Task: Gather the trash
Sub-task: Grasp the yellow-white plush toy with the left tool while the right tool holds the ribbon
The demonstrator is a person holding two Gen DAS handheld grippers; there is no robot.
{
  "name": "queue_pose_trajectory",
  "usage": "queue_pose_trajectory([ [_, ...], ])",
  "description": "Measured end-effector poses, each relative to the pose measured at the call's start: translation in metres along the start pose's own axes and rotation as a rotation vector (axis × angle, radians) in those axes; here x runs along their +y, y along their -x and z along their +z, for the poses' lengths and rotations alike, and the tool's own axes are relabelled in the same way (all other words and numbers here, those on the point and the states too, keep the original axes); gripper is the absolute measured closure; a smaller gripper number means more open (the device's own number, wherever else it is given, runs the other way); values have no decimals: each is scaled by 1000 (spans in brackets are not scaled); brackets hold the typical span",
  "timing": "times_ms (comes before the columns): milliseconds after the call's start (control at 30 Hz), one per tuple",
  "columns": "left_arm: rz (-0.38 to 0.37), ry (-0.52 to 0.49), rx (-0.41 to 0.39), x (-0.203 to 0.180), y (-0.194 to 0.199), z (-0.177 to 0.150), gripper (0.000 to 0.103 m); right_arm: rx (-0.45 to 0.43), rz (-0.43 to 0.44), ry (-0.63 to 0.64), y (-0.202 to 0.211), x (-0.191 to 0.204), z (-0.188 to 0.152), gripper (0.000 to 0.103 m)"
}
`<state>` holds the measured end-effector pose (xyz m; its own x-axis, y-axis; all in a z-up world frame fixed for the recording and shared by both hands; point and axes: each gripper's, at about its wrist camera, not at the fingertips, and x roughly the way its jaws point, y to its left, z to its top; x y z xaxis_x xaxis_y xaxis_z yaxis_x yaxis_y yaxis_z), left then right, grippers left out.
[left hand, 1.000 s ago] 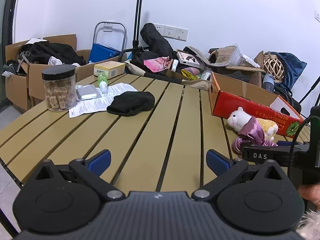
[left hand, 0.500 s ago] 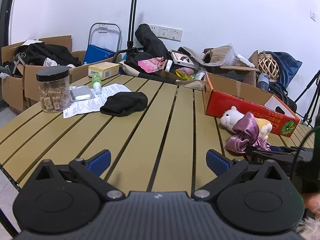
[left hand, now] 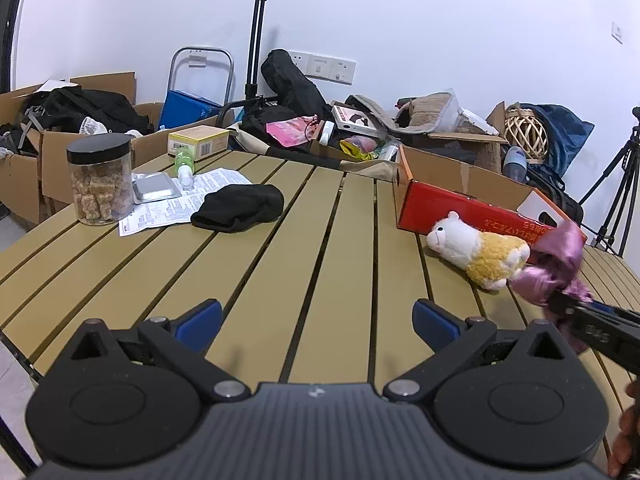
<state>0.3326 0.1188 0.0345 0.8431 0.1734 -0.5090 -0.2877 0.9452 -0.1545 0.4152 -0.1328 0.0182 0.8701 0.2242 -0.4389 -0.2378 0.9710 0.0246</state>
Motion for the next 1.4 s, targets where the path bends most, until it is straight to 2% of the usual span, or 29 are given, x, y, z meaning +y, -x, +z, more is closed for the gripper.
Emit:
queue_pose_trajectory([
  [167,-37,10,18,-6,0,-3,0,-50,-39,-99,34,-31,-16,72],
  [267,-47,7,23,-12,1,-8,0,-80,-85,-117,54,-48,-29,72],
  [433,-48,-45,13,-28,5,-19,0,-101,-115,-189,72,-83,-42,72],
  [600,-54,-72,2,-39,7,-25,0,-144,-110,-259,83,-113,-37,72],
  [767,-94,-79,32,-51,6,-28,0,-193,-98,-256,94,-127,-27,72],
  [900,-103,-148,22,-74,3,-22,0,-215,-125,-214,99,-133,-23,72],
  [1167,-144,-300,31,-134,-23,2,0,-167,-182,-246,90,-162,-29,72],
  [1300,-151,-332,34,-164,-45,15,0,-162,-192,-270,87,-170,-31,72],
  [1400,-171,-303,68,-184,-66,24,0,-162,-192,-279,85,-171,-30,72],
])
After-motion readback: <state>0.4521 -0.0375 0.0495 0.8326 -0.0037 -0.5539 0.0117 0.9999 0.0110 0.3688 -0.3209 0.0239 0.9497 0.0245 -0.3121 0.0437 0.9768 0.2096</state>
